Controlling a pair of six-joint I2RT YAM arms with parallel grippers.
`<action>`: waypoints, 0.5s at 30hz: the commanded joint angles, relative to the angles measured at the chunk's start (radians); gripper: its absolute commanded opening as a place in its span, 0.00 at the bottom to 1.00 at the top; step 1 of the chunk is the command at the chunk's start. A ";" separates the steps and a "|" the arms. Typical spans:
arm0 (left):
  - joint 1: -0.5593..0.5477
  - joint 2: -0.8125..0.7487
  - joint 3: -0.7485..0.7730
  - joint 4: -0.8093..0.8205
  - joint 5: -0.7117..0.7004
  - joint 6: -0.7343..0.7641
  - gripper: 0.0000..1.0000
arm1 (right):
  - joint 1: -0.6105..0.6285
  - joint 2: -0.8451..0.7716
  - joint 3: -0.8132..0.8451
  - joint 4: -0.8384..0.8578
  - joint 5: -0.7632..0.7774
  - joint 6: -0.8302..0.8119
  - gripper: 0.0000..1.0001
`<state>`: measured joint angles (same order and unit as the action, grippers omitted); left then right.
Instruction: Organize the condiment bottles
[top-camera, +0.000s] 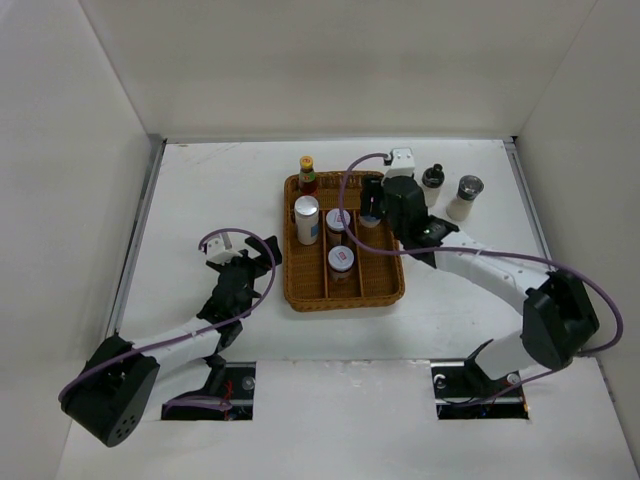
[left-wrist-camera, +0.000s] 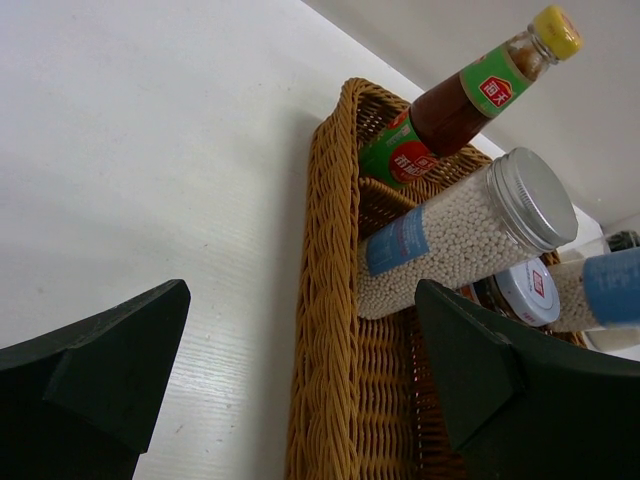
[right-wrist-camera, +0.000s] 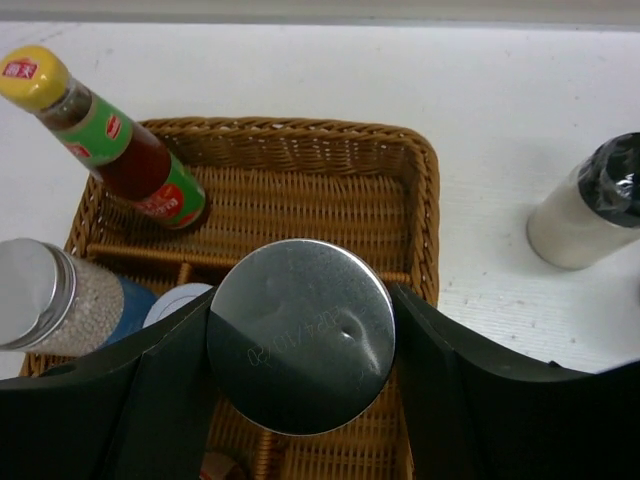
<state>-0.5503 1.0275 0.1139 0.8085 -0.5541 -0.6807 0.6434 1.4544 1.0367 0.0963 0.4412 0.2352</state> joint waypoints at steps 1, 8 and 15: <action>0.005 -0.009 0.035 0.047 0.011 0.003 1.00 | 0.009 0.017 0.010 0.105 -0.013 0.023 0.52; 0.006 -0.001 0.038 0.047 0.011 0.003 1.00 | -0.009 0.115 -0.015 0.164 -0.018 0.046 0.53; 0.007 -0.001 0.038 0.047 0.011 0.003 1.00 | -0.012 0.165 -0.021 0.203 0.011 0.038 0.74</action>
<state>-0.5499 1.0290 0.1139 0.8089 -0.5514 -0.6807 0.6315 1.6188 1.0107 0.1928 0.4362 0.2661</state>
